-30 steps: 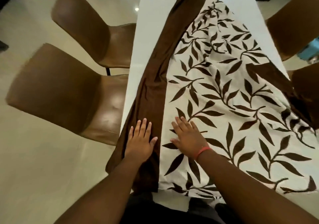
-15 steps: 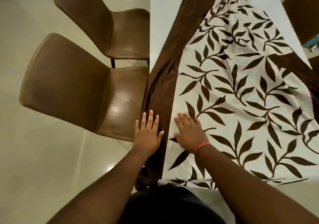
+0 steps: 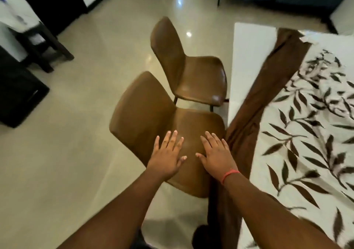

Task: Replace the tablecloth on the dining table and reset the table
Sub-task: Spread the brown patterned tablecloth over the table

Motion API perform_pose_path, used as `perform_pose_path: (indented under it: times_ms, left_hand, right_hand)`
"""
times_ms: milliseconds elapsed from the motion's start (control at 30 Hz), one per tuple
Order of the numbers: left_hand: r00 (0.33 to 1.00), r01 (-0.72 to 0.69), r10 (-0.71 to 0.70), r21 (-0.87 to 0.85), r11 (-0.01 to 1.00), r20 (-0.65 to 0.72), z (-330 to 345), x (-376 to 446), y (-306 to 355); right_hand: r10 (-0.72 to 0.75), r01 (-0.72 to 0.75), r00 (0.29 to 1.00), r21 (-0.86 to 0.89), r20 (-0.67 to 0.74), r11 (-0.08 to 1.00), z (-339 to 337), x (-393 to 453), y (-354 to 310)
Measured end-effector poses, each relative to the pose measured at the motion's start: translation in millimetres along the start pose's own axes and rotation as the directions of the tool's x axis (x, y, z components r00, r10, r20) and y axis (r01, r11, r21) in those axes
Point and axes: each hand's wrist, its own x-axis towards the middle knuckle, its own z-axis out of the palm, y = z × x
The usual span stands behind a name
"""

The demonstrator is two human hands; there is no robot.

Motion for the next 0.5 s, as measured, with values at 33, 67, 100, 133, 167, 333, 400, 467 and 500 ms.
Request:
perform_pose_path:
  times_ms: [33,67,100,133,167,333,400,467,500]
  left_hand:
    - [1.0,-0.008,0.008,-0.01,1.0,-0.015,-7,0,-23]
    - [0.999,-0.018,0.018,-0.018,1.0,-0.028,-15,-1,-43]
    - [0.997,-0.026,0.023,-0.042,0.999,-0.07,-27,-1,-80]
    - [0.994,-0.036,0.031,-0.049,0.998,-0.108,-39,0,-111]
    - [0.989,-0.029,0.021,-0.052,0.998,-0.148,-50,0,-154]
    - [0.97,0.091,-0.095,-0.029,0.995,-0.223,-95,-19,-325]
    - [0.962,0.165,-0.168,-0.033,0.986,-0.214,-108,-24,-382]
    - [0.952,0.229,-0.229,-0.026,0.973,-0.203,-125,-23,-438]
    - [0.947,0.249,-0.25,-0.031,0.968,-0.202,-131,-17,-462]
  right_hand:
    - [0.011,-0.011,1.0,0.016,-0.011,1.0,-1,14,-17]
    - [0.028,-0.027,0.999,0.037,-0.029,0.999,-1,27,-33]
    - [0.039,-0.036,0.998,0.062,-0.052,0.997,-2,52,-65]
    - [0.05,-0.044,0.996,0.084,-0.075,0.995,-2,73,-92]
    - [0.045,-0.034,0.994,0.101,-0.102,0.994,-4,103,-131]
    - [-0.016,0.065,0.966,0.181,-0.257,0.981,-22,217,-290]
    - [-0.104,0.154,0.955,0.166,-0.276,0.974,-31,246,-348]
    - [-0.199,0.231,0.948,0.109,-0.249,0.967,-40,278,-401]
    - [-0.232,0.257,0.945,0.083,-0.232,0.963,-44,296,-421]
